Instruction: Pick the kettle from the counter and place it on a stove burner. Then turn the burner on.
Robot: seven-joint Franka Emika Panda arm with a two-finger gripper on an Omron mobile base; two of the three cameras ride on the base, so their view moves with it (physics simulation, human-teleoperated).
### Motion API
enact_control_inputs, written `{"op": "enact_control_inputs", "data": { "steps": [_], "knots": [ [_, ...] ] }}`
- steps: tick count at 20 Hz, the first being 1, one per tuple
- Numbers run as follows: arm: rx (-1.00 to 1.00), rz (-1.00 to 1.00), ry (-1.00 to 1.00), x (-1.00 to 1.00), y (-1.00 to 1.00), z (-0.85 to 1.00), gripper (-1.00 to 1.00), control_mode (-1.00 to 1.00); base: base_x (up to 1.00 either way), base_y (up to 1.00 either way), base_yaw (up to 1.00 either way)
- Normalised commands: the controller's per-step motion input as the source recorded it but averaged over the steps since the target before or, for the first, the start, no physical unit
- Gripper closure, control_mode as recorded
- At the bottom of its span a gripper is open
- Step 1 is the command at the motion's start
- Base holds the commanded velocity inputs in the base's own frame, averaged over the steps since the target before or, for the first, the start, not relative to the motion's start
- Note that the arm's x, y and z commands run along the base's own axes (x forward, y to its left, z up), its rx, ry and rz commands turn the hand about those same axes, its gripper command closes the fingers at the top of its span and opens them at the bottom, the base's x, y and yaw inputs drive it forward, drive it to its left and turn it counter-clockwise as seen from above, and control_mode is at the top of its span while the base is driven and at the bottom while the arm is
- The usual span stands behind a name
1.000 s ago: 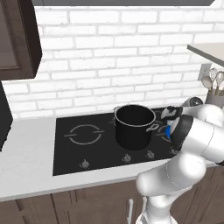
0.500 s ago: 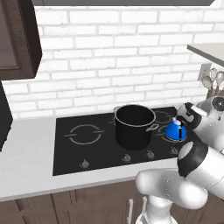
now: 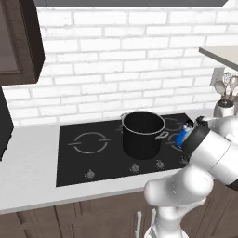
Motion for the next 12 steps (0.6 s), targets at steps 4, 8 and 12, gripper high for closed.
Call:
{"op": "enact_control_inputs", "data": {
  "steps": [4, 8, 12],
  "knots": [
    [0.42, 0.0, 0.14, 0.0, -0.11, -0.28, -1.0, -1.0, 0.0, 0.0, 0.0],
    [0.33, 0.0, 0.0, -0.05, 0.0, -0.41, -1.0, -1.0, 0.0, 0.0, 0.0],
    [0.17, 0.0, 0.0, 0.0, 0.0, -0.35, -1.0, -1.0, 0.0, 0.0, 0.0]
  ]
}}
